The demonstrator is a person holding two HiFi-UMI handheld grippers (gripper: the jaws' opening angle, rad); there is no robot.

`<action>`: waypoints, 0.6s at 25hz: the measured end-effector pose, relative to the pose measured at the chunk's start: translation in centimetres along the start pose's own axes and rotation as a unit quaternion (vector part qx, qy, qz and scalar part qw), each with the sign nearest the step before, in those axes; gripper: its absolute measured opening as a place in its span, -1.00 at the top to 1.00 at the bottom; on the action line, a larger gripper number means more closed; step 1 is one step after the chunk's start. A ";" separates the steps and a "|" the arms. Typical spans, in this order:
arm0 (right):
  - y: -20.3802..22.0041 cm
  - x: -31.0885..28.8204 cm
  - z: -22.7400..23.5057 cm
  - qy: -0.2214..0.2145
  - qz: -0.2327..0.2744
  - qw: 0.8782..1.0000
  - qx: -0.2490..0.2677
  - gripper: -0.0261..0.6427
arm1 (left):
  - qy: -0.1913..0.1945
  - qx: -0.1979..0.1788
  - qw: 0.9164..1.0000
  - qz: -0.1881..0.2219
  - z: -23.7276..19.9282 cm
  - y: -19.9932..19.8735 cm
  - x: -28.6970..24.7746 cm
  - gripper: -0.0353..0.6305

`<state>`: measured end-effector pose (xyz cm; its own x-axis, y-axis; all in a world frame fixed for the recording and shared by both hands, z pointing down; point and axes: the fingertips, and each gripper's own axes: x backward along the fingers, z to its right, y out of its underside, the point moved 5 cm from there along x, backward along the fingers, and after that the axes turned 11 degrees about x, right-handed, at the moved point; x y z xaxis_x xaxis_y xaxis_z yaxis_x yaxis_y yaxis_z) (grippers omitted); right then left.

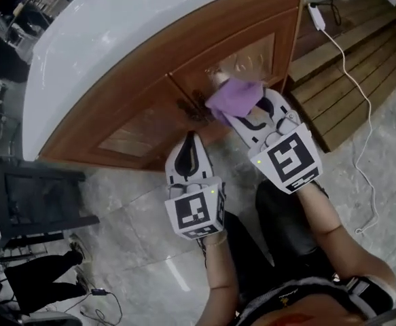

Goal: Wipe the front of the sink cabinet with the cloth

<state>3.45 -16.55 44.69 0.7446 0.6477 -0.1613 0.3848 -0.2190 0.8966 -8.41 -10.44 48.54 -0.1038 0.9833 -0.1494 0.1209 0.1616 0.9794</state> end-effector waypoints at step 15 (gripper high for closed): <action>-3.9 -1.1 2.6 0.037 0.014 0.998 0.038 0.43 | -0.033 -0.025 0.998 0.045 1.0 -7.4 -0.9 0.89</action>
<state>2.53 -18.26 40.27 0.7141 0.6924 -0.1029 0.4069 -0.2910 0.8659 -8.21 -12.44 41.25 -0.0289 0.9974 -0.0666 0.0779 0.0687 0.9946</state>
